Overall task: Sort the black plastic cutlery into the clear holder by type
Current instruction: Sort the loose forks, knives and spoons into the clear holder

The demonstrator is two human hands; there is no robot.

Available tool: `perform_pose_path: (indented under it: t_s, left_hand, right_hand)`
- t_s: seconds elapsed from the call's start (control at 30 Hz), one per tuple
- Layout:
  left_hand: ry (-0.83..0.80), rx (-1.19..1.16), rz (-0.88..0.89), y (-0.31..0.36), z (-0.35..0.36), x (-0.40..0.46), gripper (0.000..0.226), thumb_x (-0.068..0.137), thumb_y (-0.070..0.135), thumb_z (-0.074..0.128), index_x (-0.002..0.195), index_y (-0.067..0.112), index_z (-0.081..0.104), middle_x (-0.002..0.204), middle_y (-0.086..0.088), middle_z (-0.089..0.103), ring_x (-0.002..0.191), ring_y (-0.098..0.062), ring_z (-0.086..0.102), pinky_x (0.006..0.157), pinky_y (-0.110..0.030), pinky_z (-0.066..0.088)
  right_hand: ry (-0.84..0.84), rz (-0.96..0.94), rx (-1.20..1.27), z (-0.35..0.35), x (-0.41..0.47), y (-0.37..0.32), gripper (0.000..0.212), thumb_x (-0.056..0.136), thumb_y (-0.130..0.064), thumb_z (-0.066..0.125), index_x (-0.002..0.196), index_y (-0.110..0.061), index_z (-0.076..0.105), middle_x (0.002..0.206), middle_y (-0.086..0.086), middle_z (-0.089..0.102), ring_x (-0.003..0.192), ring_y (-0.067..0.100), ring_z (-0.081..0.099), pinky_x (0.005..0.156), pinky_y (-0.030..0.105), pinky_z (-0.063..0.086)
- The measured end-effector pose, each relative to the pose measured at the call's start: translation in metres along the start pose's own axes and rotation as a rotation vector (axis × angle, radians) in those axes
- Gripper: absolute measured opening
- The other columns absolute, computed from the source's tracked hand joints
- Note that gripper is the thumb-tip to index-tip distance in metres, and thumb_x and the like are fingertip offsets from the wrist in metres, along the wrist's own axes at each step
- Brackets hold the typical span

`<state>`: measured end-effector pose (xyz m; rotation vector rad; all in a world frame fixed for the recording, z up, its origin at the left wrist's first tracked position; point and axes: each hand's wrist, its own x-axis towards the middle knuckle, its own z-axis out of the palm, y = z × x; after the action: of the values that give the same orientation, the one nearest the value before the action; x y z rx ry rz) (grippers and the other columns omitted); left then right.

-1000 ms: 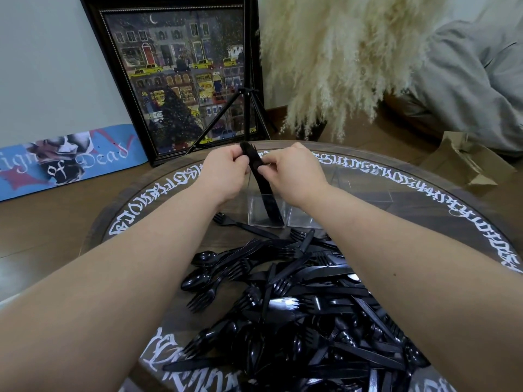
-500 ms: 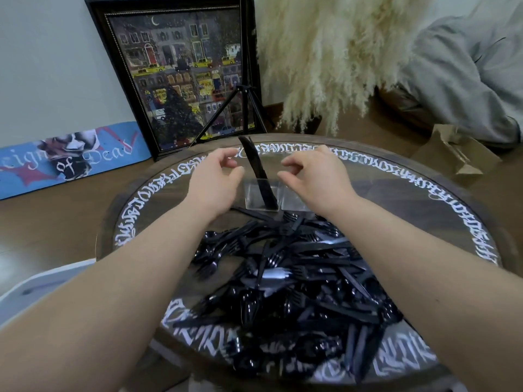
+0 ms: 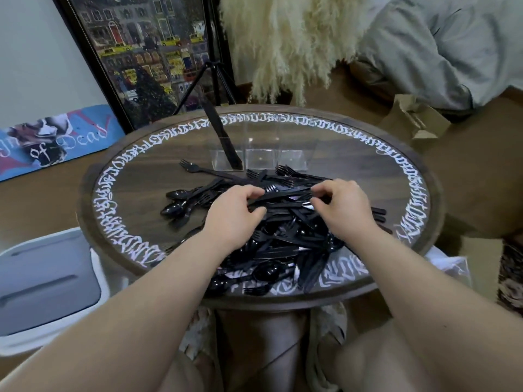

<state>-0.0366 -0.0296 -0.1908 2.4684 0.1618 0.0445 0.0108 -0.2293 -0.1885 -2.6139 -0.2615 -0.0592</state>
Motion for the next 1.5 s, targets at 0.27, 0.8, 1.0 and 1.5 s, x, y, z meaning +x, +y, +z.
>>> perform_pose_path:
  t_s: [0.27,0.8,1.0,1.5]
  left_hand:
    - [-0.001,0.303,0.087,-0.002,0.031,0.001,0.043,0.089,0.044,0.058,0.13,0.032,0.056,0.138,0.01,0.049,0.128,-0.023,0.036,0.105,-0.042,0.036]
    - [0.014,0.238,-0.024,-0.015,0.029,0.023,0.042,0.081,0.041,0.067,0.12,0.029,0.057,0.131,0.009,0.052,0.128,-0.02,0.035,0.105,-0.042,0.035]
    - [-0.008,0.289,-0.03,-0.02,0.021,0.018,0.055,0.079,0.046,0.069,0.129,0.03,0.052,0.136,0.008,0.048,0.133,-0.021,0.029,0.107,-0.043,0.032]
    - [-0.007,0.238,-0.038,-0.021,0.023,0.019,0.065,0.079,0.042,0.07,0.137,0.03,0.043,0.128,0.009,0.056,0.13,-0.021,0.033,0.104,-0.045,0.036]
  right_hand:
    - [-0.016,-0.046,-0.101,0.006,0.008,0.024,0.031,0.098,-0.024,0.046,0.126,-0.021,0.06,0.127,-0.003,0.06,0.119,0.026,0.038,0.098,0.025,0.026]
    - [-0.183,-0.065,-0.171,0.044,0.032,-0.005,0.03,0.097,-0.033,0.047,0.124,-0.028,0.059,0.12,0.0,0.056,0.119,0.027,0.035,0.093,0.039,0.037]
    - [-0.197,-0.041,-0.136,0.044,0.03,-0.001,0.032,0.097,-0.03,0.048,0.128,-0.025,0.056,0.12,0.0,0.056,0.119,0.027,0.038,0.097,0.042,0.04]
    - [-0.216,-0.009,-0.136,0.045,0.03,-0.004,0.024,0.098,-0.03,0.045,0.12,-0.025,0.056,0.123,-0.001,0.054,0.122,0.026,0.035,0.095,0.042,0.033]
